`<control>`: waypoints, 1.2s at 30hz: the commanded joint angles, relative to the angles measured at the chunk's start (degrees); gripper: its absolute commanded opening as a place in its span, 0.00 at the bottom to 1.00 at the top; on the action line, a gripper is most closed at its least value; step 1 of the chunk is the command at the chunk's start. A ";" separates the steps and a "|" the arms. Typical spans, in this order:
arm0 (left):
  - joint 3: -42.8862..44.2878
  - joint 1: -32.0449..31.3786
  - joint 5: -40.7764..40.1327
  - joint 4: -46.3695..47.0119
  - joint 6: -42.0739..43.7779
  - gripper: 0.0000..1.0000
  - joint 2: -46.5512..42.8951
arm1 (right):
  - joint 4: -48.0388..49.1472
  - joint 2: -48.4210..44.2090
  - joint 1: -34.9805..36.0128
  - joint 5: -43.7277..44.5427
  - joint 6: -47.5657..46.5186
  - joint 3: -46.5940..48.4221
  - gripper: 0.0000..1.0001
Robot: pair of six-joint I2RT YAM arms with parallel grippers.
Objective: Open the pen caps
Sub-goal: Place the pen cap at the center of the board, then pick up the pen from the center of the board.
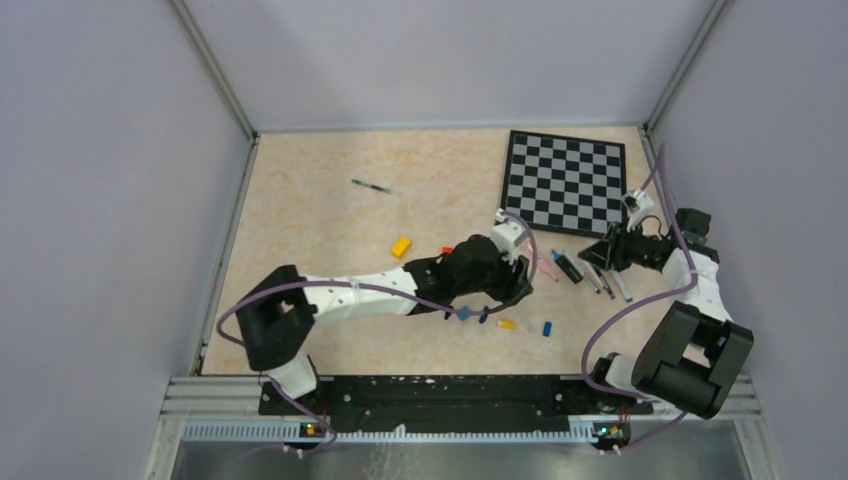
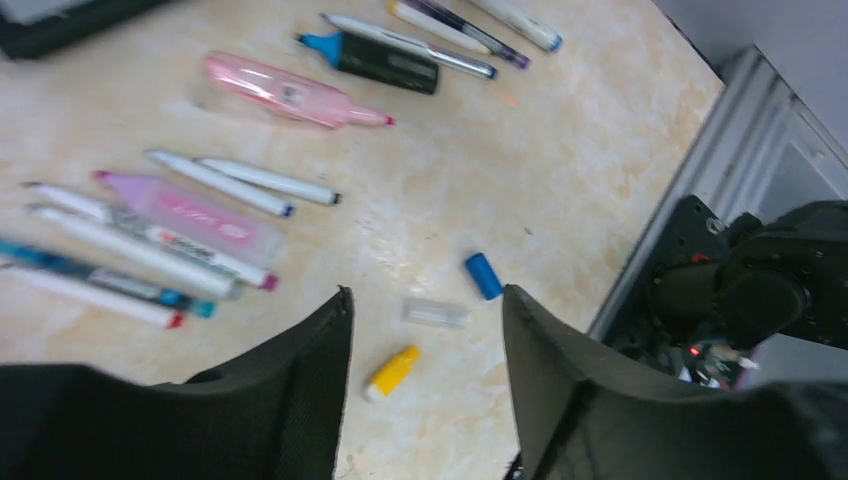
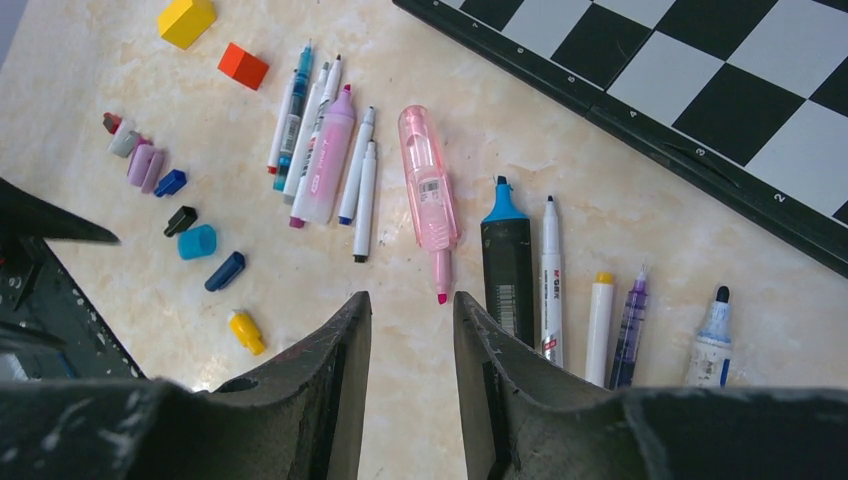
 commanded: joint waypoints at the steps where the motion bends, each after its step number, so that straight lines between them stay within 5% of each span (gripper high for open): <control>1: -6.55 0.68 -15.21 2.11 4.19 0.65 -9.26 | 0.61 -2.08 -0.51 -2.11 -1.98 -0.19 0.35; 6: -12.57 5.28 -20.26 1.64 5.16 0.93 -16.25 | 0.55 -2.16 -0.51 -2.62 -2.19 -0.36 0.35; 12: -14.66 22.52 -4.37 0.77 -1.51 0.99 -18.96 | 0.50 -2.26 -0.51 -2.87 -2.41 -0.39 0.35; 16: -10.75 29.55 -5.49 -3.06 -8.21 0.99 -16.08 | 0.44 -2.49 -0.51 -3.17 -2.64 -0.46 0.35; 23: 8.60 37.61 -12.45 -26.50 -19.69 0.99 -1.27 | 0.09 -2.94 -0.51 -3.77 -2.97 -0.55 0.35; 27: 29.48 39.06 -23.84 -47.29 -25.74 0.99 11.91 | 0.02 -3.53 -0.52 -4.16 -3.18 -0.63 0.36; 30: 42.92 41.34 -25.00 -61.49 -30.59 0.99 21.70 | -0.33 -3.66 -0.51 -4.08 -3.76 -0.48 0.36; 36: 52.03 46.69 -19.60 -65.80 -34.86 0.79 30.99 | -1.06 -4.64 -0.51 -4.09 -4.64 -0.32 0.36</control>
